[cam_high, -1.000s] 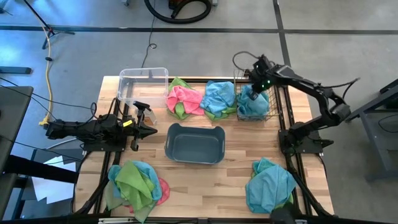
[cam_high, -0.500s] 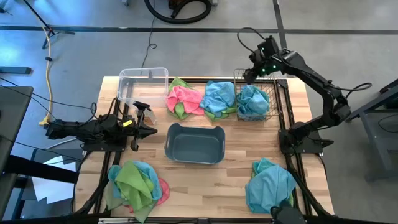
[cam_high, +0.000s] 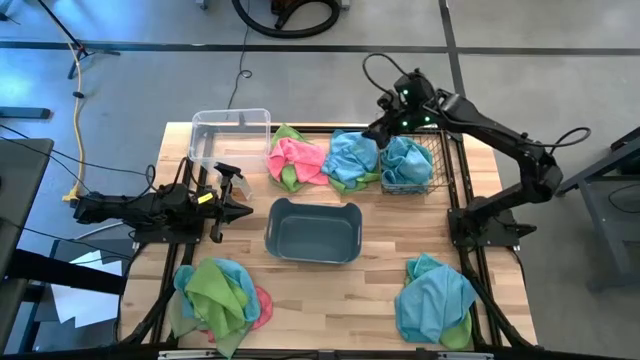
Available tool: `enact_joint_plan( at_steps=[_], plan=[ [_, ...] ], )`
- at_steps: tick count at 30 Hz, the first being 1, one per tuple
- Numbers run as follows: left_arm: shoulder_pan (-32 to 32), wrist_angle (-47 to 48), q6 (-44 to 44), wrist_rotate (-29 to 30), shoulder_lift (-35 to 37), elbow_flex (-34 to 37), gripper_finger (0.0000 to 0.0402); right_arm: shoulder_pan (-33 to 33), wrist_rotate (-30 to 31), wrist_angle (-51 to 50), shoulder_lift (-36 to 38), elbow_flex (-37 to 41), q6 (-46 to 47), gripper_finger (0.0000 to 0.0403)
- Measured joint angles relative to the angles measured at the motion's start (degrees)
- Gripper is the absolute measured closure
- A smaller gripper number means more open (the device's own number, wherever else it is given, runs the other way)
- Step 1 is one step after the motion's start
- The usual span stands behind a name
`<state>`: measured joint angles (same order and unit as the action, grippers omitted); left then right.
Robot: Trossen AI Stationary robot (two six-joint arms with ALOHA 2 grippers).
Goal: Sort microfiber towel by color & place in baskets
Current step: Put the blue microfiber cloth into the gold wire basket
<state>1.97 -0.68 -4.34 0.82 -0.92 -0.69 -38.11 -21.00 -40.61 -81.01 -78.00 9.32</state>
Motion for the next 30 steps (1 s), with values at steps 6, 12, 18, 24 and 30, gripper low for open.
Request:
enact_joint_plan(
  at_steps=[6, 12, 18, 24, 30],
  plan=[
    [0.0, 0.0, 0.0, 0.0, 0.0, 0.0, 0.0402, 7.6, -4.6, -13.9, 1.9, 0.0, 3.4, 0.0173],
    [0.0, 0.0, 0.0, 0.0, 0.0, 0.0, 0.0401, 24.1, 2.8, -25.4, 5.7, 0.0, 11.7, 0.0173],
    [0.0, 0.0, 0.0, 0.0, 0.0, 0.0, 0.0402, 43.1, 16.8, -32.5, 9.4, 0.1, 37.5, 0.0173],
    [0.0, 0.0, 0.0, 0.0, 0.0, 0.0, 0.0402, 59.5, 23.6, -38.0, 10.3, 0.1, 61.2, 0.0173],
    [0.0, 0.0, 0.0, 0.0, 0.0, 0.0, 0.0402, 70.3, 27.6, -37.7, 9.2, 0.8, 70.1, 0.0174]
  ],
)
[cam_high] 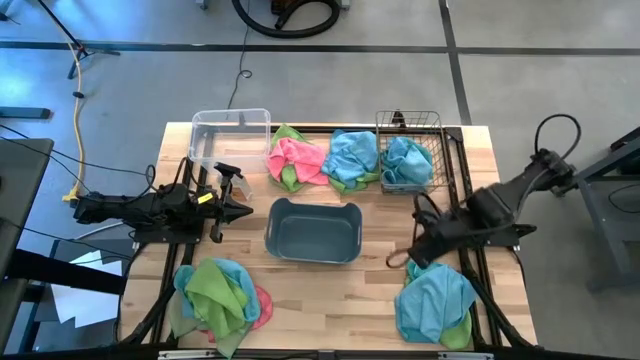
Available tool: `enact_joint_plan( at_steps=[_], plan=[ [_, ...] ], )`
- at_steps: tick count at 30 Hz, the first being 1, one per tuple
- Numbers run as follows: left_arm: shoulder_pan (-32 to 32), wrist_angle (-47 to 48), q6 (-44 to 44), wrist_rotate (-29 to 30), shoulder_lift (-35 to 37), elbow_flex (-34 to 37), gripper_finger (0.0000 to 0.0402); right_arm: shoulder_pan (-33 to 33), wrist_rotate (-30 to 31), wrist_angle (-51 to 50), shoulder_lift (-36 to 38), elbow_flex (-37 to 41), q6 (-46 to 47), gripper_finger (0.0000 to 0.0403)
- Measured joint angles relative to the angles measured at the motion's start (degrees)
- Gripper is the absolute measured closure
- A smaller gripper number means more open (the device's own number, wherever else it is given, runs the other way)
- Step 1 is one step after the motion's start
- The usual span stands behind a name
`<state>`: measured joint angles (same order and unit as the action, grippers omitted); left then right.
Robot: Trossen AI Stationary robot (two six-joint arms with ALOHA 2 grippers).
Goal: Sort microfiber towel by color & place in baskets
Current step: Put the blue microfiber cloth into the gold wire basket
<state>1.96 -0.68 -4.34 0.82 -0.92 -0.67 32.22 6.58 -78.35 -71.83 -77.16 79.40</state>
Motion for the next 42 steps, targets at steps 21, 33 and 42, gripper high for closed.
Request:
enact_joint_plan(
  at_steps=[21, 33, 42],
  plan=[
    [0.0, 0.0, 0.0, 0.0, 0.0, 0.0, 0.0402, 15.9, -21.4, 17.9, -0.1, 30.8, 20.0, 0.0174],
    [0.0, 0.0, 0.0, 0.0, 0.0, 0.0, 0.0401, 15.9, -15.1, 27.3, -0.1, 33.5, 28.0, 0.0174],
    [0.0, 0.0, 0.0, 0.0, 0.0, 0.0, 0.0401, 15.9, -13.8, 31.7, -0.1, 32.7, 31.2, 0.0174]
  ],
)
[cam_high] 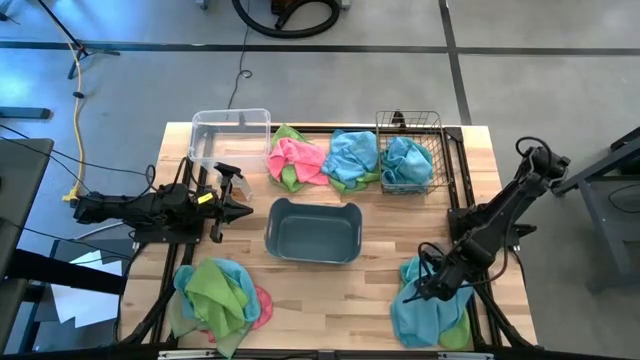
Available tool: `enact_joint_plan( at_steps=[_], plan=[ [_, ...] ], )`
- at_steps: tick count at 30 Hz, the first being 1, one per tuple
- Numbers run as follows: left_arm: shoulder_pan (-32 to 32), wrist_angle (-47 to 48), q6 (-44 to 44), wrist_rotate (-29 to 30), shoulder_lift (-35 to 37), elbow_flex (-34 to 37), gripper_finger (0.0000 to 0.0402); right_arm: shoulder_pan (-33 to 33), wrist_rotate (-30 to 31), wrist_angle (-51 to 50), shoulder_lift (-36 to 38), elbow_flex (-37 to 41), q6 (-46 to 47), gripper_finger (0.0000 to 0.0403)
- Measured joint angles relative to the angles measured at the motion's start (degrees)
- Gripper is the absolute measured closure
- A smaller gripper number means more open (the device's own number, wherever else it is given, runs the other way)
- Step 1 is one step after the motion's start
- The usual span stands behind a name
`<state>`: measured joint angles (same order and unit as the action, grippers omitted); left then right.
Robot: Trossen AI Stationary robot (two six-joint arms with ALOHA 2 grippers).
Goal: Sort microfiber towel by color & place in baskets
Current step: Put the blue microfiber cloth into the gold wire basket
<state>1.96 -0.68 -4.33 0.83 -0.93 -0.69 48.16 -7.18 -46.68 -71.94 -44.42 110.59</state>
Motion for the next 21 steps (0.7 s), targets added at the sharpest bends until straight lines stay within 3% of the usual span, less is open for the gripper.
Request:
enact_joint_plan(
  at_steps=[8, 21],
  plan=[
    [0.0, 0.0, 0.0, 0.0, 0.0, 0.0, 0.0402, 0.0, 4.6, -7.3, 0.0, -7.5, 1.0, 0.0174],
    [0.0, 0.0, 0.0, 0.0, 0.0, 0.0, 0.0402, 0.0, 1.1, -5.9, -9.4, -7.9, 4.4, 0.0174]
  ],
)
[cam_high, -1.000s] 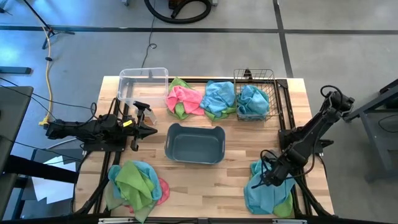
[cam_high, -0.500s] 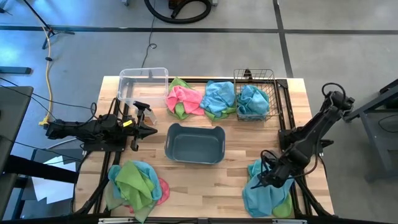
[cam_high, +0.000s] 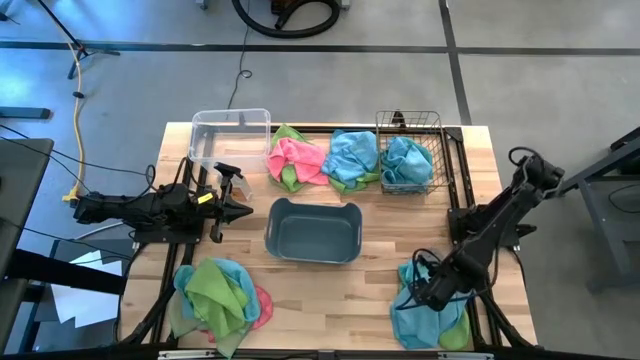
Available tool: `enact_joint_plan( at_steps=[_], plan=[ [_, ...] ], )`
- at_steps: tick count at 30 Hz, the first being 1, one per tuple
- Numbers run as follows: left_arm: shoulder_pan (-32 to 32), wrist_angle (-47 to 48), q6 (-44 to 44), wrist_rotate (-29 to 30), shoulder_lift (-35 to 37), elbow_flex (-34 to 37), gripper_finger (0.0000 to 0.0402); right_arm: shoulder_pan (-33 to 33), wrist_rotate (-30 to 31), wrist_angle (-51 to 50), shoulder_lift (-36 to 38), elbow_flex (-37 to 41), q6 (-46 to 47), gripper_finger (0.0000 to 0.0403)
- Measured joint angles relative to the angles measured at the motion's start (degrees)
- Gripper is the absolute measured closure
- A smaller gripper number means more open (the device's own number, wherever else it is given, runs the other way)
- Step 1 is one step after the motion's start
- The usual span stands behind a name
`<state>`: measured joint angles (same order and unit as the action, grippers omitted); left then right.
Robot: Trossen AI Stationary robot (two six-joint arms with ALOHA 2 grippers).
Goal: Sort microfiber towel by color & place in baskets
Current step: Put the blue microfiber cloth into the gold wire basket
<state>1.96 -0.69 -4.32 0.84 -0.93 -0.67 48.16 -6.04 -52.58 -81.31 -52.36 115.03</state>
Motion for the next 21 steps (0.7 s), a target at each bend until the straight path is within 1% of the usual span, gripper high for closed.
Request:
enact_joint_plan(
  at_steps=[4, 7, 9, 11, 13, 14, 17, 21],
  plan=[
    [0.0, 0.0, 0.0, 0.0, 0.0, 0.0, 0.0402, 0.0, 0.4, 0.9, -2.8, 0.0, -1.6, 0.0177],
    [0.0, 0.0, 0.0, 0.0, 0.0, 0.0, 0.0401, 0.0, 0.2, 0.8, -4.4, 0.0, -4.6, 0.0202],
    [0.0, 0.0, 0.0, 0.0, 0.0, 0.0, 0.0402, 0.0, -0.1, 0.5, -4.8, 0.0, -6.0, 0.0239],
    [0.0, 0.0, 0.0, 0.0, 0.0, 0.0, 0.0401, 0.0, 0.0, -0.9, -4.8, -1.2, -7.8, 0.0297],
    [0.0, 0.0, 0.0, 0.0, 0.0, 0.0, 0.0401, 0.0, 0.1, -4.0, -4.6, -3.7, -10.5, 0.0366],
    [0.0, 0.0, 0.0, 0.0, 0.0, 0.0, 0.0401, 0.0, 0.1, -6.2, -4.4, -5.4, -12.1, 0.0384],
    [0.0, 0.0, 0.0, 0.0, 0.0, 0.0, 0.0402, 0.0, -0.2, -13.6, -3.5, -11.8, -16.9, 0.0380],
    [0.0, 0.0, 0.0, 0.0, 0.0, 0.0, 0.0401, 0.0, 1.7, -22.9, -1.5, -22.4, -24.1, 0.0397]
  ],
)
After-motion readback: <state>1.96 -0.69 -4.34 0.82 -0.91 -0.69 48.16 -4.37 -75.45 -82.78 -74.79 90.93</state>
